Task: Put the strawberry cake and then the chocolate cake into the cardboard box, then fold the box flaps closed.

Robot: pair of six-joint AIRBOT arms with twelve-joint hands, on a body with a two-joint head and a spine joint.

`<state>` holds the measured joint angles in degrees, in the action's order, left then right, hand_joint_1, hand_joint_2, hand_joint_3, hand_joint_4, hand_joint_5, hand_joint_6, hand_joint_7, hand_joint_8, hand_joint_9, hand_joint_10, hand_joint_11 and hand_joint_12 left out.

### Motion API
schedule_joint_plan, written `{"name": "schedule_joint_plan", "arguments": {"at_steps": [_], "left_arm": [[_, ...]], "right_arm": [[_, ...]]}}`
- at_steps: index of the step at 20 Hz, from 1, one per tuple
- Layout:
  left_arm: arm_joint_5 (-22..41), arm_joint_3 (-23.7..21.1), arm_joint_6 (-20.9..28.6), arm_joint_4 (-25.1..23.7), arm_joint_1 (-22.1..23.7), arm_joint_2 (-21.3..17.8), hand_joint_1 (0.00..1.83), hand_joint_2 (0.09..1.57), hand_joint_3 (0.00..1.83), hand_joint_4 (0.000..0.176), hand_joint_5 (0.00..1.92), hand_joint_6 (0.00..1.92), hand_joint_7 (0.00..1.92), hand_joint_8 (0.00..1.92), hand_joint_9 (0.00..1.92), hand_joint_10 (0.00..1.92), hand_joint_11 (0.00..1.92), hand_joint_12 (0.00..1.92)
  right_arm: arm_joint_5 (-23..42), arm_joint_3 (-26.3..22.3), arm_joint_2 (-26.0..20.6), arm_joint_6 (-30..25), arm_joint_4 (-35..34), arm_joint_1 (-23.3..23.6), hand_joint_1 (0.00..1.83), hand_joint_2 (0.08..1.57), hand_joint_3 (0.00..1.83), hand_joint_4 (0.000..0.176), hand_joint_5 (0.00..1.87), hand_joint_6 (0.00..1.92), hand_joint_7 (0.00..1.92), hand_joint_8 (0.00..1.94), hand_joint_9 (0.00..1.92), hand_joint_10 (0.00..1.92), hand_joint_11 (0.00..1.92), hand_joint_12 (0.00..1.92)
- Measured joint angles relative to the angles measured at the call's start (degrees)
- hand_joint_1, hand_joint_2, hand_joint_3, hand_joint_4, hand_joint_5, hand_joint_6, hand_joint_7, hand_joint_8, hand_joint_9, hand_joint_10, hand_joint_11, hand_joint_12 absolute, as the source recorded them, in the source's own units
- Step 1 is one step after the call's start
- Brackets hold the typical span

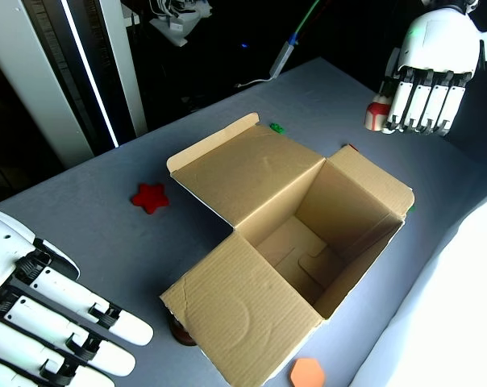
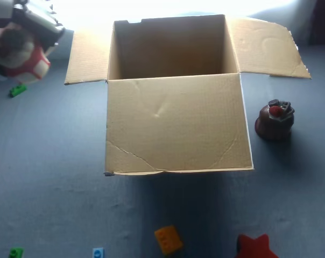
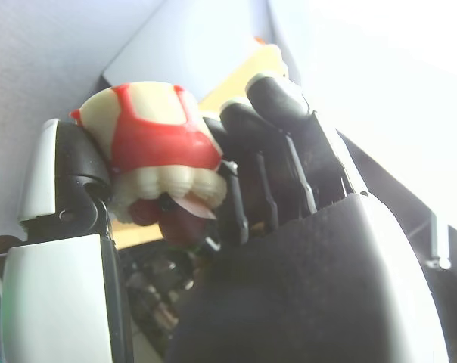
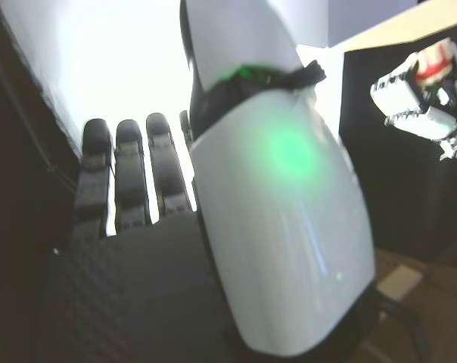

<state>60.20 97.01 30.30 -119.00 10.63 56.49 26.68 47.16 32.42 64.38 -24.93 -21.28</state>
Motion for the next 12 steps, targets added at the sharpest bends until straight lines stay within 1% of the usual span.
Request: {"name": "schedule_joint_plan", "arguments": {"at_steps": [1, 3, 4, 5, 6, 7, 8, 9, 10, 12], "left_arm": [[0.1, 0.0, 0.0, -0.1, 0.1, 0.6, 1.1, 1.33, 0.0, 0.0, 0.63, 1.46, 0.58, 1.74, 0.39, 1.92, 0.4, 1.92], [0.4, 0.0, 0.1, -0.2, 0.9, 1.7, 1.11, 1.33, 0.0, 0.0, 0.63, 1.43, 0.6, 1.73, 0.39, 1.92, 0.37, 1.92], [0.4, 0.0, 0.1, -0.6, 1.5, 2.3, 1.11, 1.33, 0.0, 0.0, 0.63, 1.44, 0.59, 1.73, 0.39, 1.92, 0.39, 1.92], [0.2, -0.5, 0.0, -1.0, 2.2, 2.6, 1.11, 1.33, 0.0, 0.0, 0.65, 1.42, 0.57, 1.75, 0.38, 1.91, 0.39, 1.92], [0.3, -1.0, 0.1, -1.2, 2.8, 3.1, 1.11, 1.33, 0.0, 0.0, 0.66, 1.42, 0.56, 1.74, 0.37, 1.88, 0.38, 1.92], [0.1, -1.4, 0.0, -1.2, 2.8, 3.4, 1.09, 1.33, 0.0, 0.0, 0.64, 1.47, 0.55, 1.73, 0.37, 1.85, 0.39, 1.92], [0.1, -2.1, 0.1, -1.8, 2.8, 4.4, 1.09, 1.34, 0.0, 0.0, 0.63, 1.48, 0.56, 1.74, 0.38, 1.87, 0.38, 1.92], [0.4, -2.2, 0.1, -2.1, 2.8, 5.1, 1.09, 1.34, 0.0, 0.0, 0.61, 1.48, 0.58, 1.74, 0.38, 1.89, 0.38, 1.92], [0.6, -2.3, 0.2, -2.2, 2.8, 6.0, 1.09, 1.34, 0.0, 0.0, 0.6, 1.49, 0.58, 1.74, 0.38, 1.9, 0.39, 1.92], [0.2, -2.5, 0.2, -1.5, 2.4, 7.7, 1.09, 1.34, 0.0, 0.0, 0.6, 1.47, 0.57, 1.77, 0.38, 1.92, 0.4, 1.92]], "right_arm": [[0.0, 0.0, 0.0, 0.0, 0.0, 0.0, 1.13, 1.02, 0.01, 0.016, 0.06, 0.0, 0.06, 0.0, 0.05, 0.0, 0.0, 0.31], [-0.2, 0.2, 0.0, 0.0, -0.2, 0.0, 1.11, 1.04, 0.01, 0.015, 0.03, 0.0, 0.05, 0.0, 0.05, 0.0, 0.0, 0.23], [-0.6, 0.5, 0.0, 0.0, -0.5, 0.0, 1.13, 1.02, 0.0, 0.015, 0.06, 0.01, 0.06, 0.0, 0.07, 0.01, 0.0, 0.29], [-1.7, 1.0, 0.0, 0.0, -0.5, 0.0, 1.14, 1.02, 0.0, 0.017, 0.06, 0.01, 0.06, 0.0, 0.07, 0.01, 0.0, 0.31], [-2.9, 1.6, 0.0, 0.0, -0.5, -0.3, 1.14, 1.01, 0.0, 0.024, 0.05, 0.0, 0.07, 0.0, 0.08, 0.01, 0.0, 0.33], [-3.5, 1.8, -0.1, 0.1, -0.6, -0.8, 1.16, 1.0, 0.0, 0.026, 0.04, 0.0, 0.07, 0.0, 0.09, 0.01, 0.0, 0.34], [-5.6, 2.3, -0.2, 0.1, -0.6, -0.9, 1.14, 1.01, 0.0, 0.017, 0.03, 0.0, 0.07, 0.0, 0.08, 0.01, 0.0, 0.31], [-6.3, 2.6, -0.2, 0.1, -0.6, -0.9, 1.12, 1.02, 0.0, 0.018, 0.03, 0.0, 0.07, 0.0, 0.07, 0.0, 0.0, 0.3], [-6.6, 2.9, -0.2, 0.7, -0.7, -0.9, 1.11, 1.03, 0.0, 0.022, 0.04, 0.0, 0.06, 0.0, 0.08, 0.0, 0.0, 0.3], [-6.4, 3.2, -0.2, 3.8, -0.7, -0.8, 1.09, 1.04, 0.01, 0.026, 0.04, 0.0, 0.05, 0.0, 0.08, 0.01, 0.0, 0.31]]}}
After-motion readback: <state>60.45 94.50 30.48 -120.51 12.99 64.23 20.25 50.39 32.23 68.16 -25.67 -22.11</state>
